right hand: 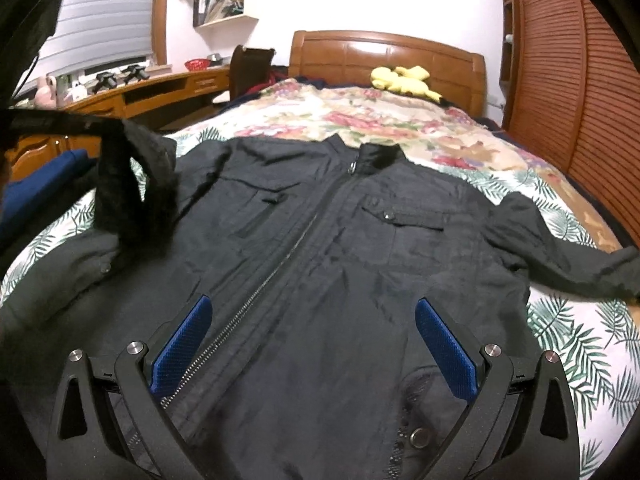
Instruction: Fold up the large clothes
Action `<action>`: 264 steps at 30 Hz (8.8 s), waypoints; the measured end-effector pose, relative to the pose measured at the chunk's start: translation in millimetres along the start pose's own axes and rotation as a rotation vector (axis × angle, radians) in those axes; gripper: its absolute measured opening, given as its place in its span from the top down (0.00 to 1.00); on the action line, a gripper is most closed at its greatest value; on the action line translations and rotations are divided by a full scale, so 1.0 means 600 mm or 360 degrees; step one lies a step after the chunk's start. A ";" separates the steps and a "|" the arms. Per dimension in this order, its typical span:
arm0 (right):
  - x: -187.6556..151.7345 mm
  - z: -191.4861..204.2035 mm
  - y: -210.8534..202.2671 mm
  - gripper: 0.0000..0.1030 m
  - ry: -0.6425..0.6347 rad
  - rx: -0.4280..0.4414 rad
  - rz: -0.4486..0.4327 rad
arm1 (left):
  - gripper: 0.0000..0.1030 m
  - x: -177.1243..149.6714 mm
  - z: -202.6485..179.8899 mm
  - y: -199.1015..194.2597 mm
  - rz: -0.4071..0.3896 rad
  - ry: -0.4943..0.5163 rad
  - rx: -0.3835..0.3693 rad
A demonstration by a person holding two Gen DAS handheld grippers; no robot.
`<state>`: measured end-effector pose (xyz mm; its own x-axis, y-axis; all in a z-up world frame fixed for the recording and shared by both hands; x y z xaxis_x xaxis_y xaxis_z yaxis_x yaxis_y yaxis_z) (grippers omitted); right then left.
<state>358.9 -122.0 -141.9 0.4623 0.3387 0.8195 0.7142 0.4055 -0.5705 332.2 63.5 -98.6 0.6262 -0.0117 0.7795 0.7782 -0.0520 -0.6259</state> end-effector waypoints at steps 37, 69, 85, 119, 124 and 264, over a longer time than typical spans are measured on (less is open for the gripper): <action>0.101 0.231 0.142 0.14 -0.0267 0.0425 0.0192 | 0.70 -0.110 0.127 -0.208 -0.0347 -0.0177 0.0113; 0.125 0.208 0.106 0.97 -0.0269 0.0440 0.0207 | 0.70 -0.106 0.134 -0.232 -0.0416 -0.0226 0.0024; 0.156 0.177 -0.133 0.98 -0.0202 0.0482 -0.0125 | 0.70 -0.097 0.111 -0.231 -0.0436 -0.0210 -0.0005; -0.057 -0.076 -0.110 0.64 -0.0007 -0.0128 0.0125 | 0.67 -0.055 -0.112 -0.189 -0.0486 -0.0083 -0.0286; -0.076 -0.086 -0.102 0.64 0.0023 -0.0105 0.0153 | 0.62 -0.048 -0.159 -0.183 -0.0489 -0.0040 -0.0347; -0.114 -0.148 -0.087 0.56 0.0122 0.0000 0.0358 | 0.61 -0.082 -0.177 -0.130 -0.0264 0.0094 -0.0246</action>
<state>336.7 -241.5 -163.2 0.6486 0.3550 0.6732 0.5884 0.3272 -0.7394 235.9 -37.9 -85.6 0.4828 -0.0484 0.8744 0.8508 -0.2106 -0.4814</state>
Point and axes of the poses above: each gripper's, at about its wrist camera, not at the fingertips, and y roughly the way its jaws point, z to its left, x to its top, the point moved 7 cm from there along y, roughly the way its jaws point, and after that the axes turned 2 degrees about -z, right-handed, at the moved point
